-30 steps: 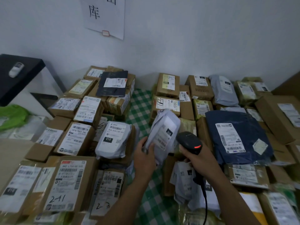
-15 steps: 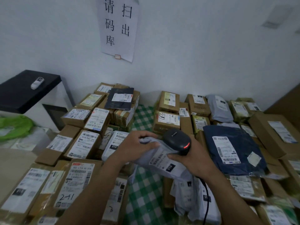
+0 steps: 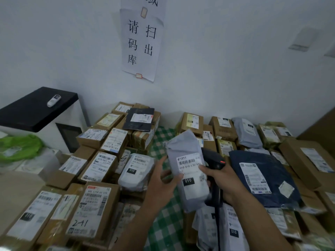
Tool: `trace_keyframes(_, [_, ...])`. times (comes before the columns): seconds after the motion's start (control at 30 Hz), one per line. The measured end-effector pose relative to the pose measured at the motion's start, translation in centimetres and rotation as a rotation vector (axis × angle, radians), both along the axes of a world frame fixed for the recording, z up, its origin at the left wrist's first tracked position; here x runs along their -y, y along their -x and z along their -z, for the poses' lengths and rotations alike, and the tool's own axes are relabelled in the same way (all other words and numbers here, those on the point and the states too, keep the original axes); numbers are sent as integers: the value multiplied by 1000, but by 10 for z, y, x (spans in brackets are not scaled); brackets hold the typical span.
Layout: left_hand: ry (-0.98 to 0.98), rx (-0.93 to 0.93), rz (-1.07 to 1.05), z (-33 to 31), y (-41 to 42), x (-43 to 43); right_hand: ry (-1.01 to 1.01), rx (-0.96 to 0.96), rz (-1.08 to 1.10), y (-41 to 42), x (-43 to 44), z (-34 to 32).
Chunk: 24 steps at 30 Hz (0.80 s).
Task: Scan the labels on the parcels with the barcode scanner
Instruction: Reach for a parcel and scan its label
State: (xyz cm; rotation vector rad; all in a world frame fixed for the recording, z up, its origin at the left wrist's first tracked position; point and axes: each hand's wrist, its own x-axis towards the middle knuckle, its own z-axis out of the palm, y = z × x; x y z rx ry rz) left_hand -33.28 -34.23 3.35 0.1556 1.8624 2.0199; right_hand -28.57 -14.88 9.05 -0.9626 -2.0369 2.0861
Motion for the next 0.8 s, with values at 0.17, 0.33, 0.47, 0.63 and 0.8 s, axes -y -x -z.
trace_keyframes(0.17, [-34,16,-60,20,-9,-1,80,-17,-22,-1,8,0])
trace_keyframes(0.33, [20,-47,-109,17,5,-6,-181,-137,57,-10,16,-5])
trace_keyframes(0.47, [106,-87,-153,24,23,-15,-275,-64,-153,-14,21,-11])
trace_keyframes(0.63, [165,-132,-207,42,38,-26,-323,45,-296,-17,30,-17])
trace_keyframes(0.8, [189,-136,-220,51,44,-31,-272,53,-279,-17,31,-16])
